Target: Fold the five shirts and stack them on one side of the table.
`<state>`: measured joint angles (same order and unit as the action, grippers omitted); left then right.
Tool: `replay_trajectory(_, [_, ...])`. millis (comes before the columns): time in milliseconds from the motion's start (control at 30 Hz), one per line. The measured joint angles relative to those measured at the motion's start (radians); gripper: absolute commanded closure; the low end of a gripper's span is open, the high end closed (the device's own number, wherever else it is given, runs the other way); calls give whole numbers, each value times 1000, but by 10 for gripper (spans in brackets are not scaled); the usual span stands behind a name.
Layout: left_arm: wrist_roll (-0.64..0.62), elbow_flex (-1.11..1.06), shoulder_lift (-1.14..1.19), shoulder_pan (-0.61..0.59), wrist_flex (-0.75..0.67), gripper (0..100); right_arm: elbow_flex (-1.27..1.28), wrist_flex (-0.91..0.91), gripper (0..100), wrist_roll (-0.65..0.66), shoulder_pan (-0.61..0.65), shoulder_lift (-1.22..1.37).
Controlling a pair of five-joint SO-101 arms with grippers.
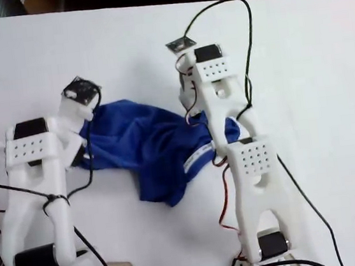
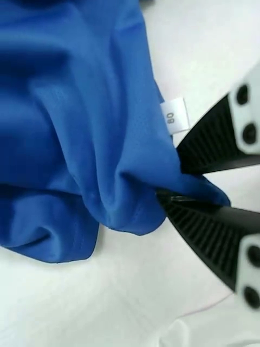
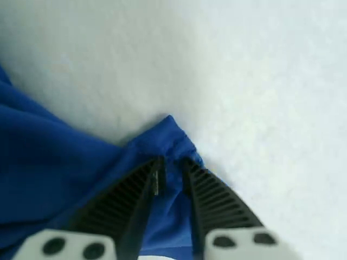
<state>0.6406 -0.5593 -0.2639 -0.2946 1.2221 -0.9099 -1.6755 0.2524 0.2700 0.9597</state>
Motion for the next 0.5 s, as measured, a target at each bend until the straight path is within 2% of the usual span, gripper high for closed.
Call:
replay_trajectory(267, [0, 0, 0, 0, 0, 976, 0, -6, 920, 0, 0, 0])
replay_trajectory(433, [0, 0, 0, 0, 0, 976, 0, -25, 789, 0, 0, 0])
replay_trajectory(500, [0, 0, 0, 0, 0, 976, 12, -26, 776, 0, 0, 0])
